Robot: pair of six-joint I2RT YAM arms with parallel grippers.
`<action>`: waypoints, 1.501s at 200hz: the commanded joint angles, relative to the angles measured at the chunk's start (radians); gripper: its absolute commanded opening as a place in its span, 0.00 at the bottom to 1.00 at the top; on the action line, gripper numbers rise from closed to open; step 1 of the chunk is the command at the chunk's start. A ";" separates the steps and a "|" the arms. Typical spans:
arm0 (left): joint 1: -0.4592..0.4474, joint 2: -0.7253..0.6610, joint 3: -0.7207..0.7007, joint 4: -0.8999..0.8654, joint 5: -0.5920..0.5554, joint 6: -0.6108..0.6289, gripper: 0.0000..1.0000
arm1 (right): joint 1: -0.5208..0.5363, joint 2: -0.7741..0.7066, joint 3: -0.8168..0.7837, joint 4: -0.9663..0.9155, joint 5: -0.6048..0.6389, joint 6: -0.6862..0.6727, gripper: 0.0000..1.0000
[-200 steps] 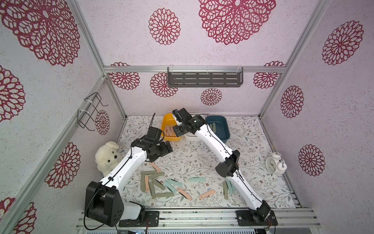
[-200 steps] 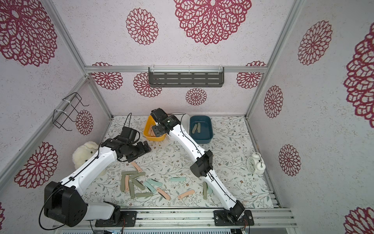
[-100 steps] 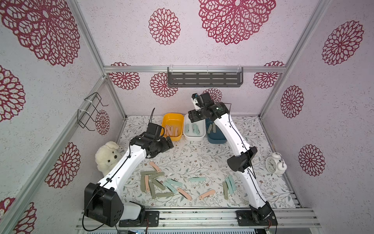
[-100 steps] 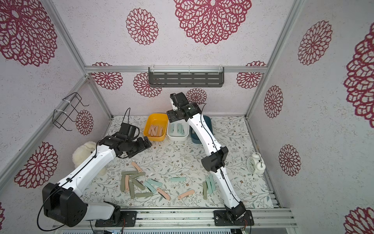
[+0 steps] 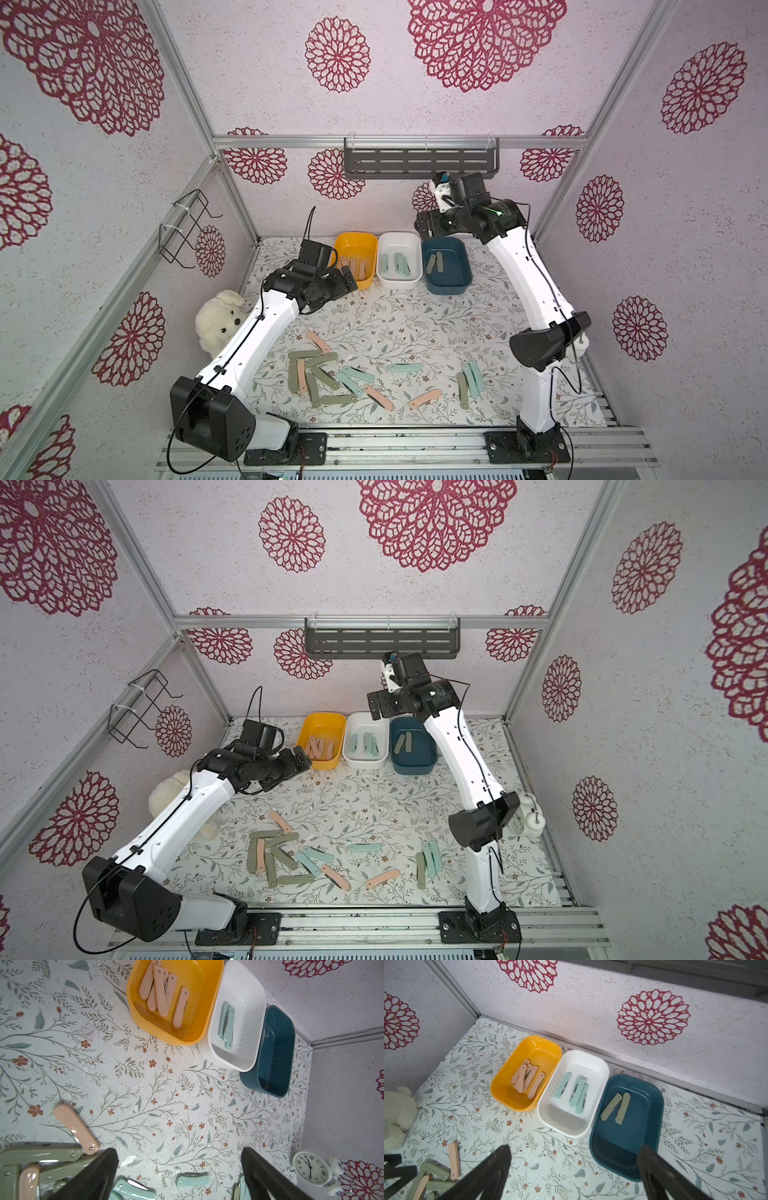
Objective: Place the fruit knives into the storage box by color
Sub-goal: Pick up the fruit knife from the center of the board.
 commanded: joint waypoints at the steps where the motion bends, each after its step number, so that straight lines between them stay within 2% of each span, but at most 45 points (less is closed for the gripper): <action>1: -0.008 0.002 0.025 -0.015 -0.010 0.005 0.97 | -0.040 -0.234 -0.257 0.151 -0.092 -0.028 0.99; 24: -0.027 0.000 0.024 -0.014 -0.023 -0.004 0.97 | -0.029 -0.440 -0.638 0.289 -0.078 -0.031 0.99; 56: -0.067 -0.006 0.008 -0.001 -0.037 -0.008 0.97 | 0.012 -0.630 -1.033 0.499 -0.048 0.061 0.99; 102: -0.083 -0.002 -0.085 0.026 -0.033 0.016 0.97 | 0.074 -0.803 -1.442 0.757 0.033 0.130 0.99; 120: -0.102 0.010 -0.099 0.020 -0.034 0.015 0.97 | 0.095 -0.826 -1.547 0.814 0.043 0.156 0.99; 157: -0.132 0.039 -0.164 0.044 -0.035 -0.006 0.97 | 0.159 -0.794 -1.647 0.836 0.071 0.182 0.99; 198: -0.134 0.052 -0.206 0.063 -0.039 0.011 0.97 | 0.200 -0.737 -1.681 0.801 0.098 0.187 0.97; 233: -0.131 0.074 -0.189 0.031 -0.016 0.013 0.97 | 0.216 -0.706 -1.657 0.706 0.040 0.152 0.92; 254: -0.131 0.073 -0.234 0.039 0.025 -0.008 0.97 | 0.237 -0.667 -1.653 0.653 -0.002 0.163 0.87; 300: -0.130 0.022 -0.343 0.057 0.112 -0.070 0.97 | 0.380 -0.559 -1.597 0.618 -0.034 0.146 0.83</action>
